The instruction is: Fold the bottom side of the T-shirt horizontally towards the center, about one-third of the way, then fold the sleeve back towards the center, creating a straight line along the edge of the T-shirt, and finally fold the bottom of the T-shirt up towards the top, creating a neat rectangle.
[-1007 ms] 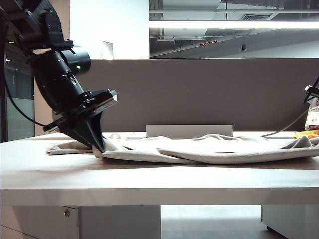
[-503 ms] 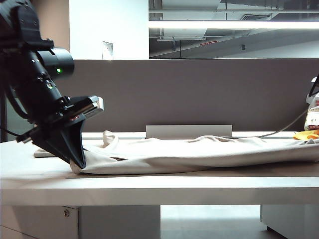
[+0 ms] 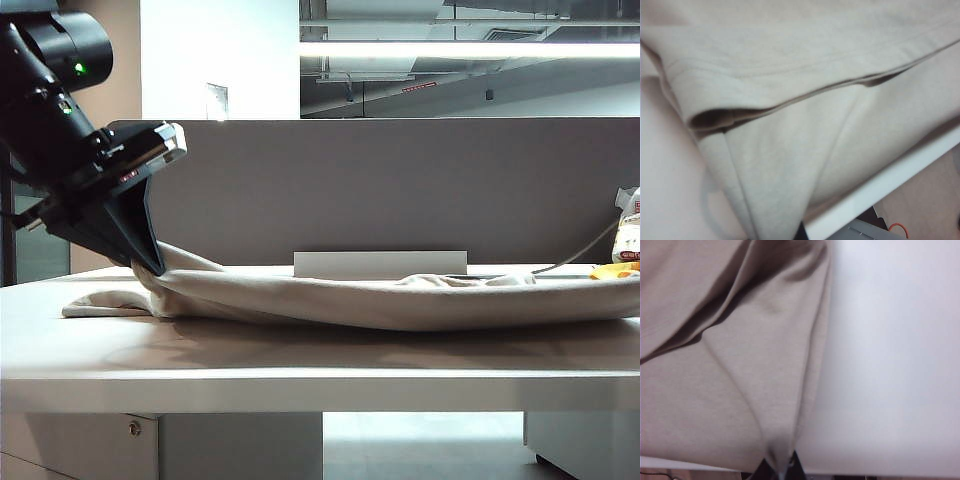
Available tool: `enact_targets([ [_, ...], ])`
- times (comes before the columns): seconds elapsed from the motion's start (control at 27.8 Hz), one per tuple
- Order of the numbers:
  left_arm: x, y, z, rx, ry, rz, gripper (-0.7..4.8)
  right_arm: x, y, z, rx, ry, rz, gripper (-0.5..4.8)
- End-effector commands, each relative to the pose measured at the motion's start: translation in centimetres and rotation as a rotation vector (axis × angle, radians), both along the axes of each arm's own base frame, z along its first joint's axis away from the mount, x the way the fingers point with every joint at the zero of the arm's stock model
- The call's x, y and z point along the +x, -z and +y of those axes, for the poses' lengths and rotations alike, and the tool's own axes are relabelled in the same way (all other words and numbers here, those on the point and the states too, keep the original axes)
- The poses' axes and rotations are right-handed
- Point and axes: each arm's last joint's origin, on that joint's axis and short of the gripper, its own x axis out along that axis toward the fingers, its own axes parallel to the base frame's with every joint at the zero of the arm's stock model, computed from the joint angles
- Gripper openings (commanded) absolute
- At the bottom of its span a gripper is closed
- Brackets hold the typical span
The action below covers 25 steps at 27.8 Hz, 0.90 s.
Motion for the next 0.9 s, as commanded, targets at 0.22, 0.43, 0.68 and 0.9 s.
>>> enact_targets([
  [0.22, -2.0, 1.5, 0.4, 0.022, 0.008, 0.090, -0.06, -1.4, 1.3, 0.3, 0.017, 0.002, 0.025, -0.04],
  [0.43, -4.1, 3.7, 1.0, 0.013, -0.017, 0.102, -0.06, -2.2, 1.5, 0.0, 0.020, 0.019, 0.025, -0.04],
  [0.68, -4.9, 4.6, 1.2, 0.001, -0.037, 0.100, -0.06, -2.9, 1.3, -0.1, 0.017, 0.021, 0.022, -0.04],
  [0.9, -4.8, 4.5, 1.2, -0.011, -0.048, 0.098, -0.06, -3.8, 2.3, 0.0, 0.023, 0.019, 0.045, -0.04],
])
